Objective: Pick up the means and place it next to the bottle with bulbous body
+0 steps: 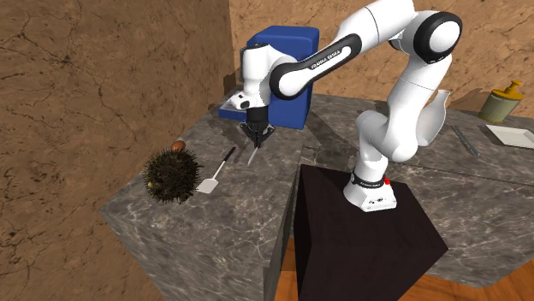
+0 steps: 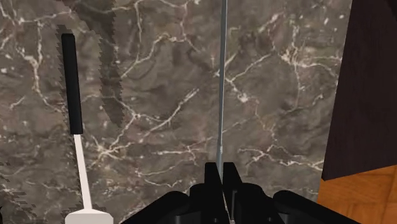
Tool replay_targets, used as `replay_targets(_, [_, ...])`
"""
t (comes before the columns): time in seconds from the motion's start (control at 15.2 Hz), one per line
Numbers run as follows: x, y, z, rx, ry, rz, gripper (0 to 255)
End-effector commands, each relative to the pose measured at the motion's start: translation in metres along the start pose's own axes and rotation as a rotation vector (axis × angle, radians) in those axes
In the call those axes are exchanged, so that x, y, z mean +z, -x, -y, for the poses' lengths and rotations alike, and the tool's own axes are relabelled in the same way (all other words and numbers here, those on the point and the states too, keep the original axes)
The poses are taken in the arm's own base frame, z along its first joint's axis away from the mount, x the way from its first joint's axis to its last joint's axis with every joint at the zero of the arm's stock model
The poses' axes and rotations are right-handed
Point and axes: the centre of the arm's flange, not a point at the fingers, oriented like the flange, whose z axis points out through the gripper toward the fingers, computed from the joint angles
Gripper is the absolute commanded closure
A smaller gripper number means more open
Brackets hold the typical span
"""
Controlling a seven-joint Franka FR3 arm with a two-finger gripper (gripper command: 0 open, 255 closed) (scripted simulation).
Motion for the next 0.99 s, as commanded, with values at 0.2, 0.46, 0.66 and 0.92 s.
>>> replay_targets(0.2, [-0.026,-0.001,-0.001,0.000,-0.001,0.000,255])
replay_targets(0.46, [-0.048,-0.002,-0.001,0.000,-0.001,0.000,255])
replay_targets(0.66, [-0.063,-0.003,-0.001,0.000,-0.001,0.000,255])
replay_targets(0.92, [-0.084,-0.004,-0.001,0.000,-0.001,0.000,255])
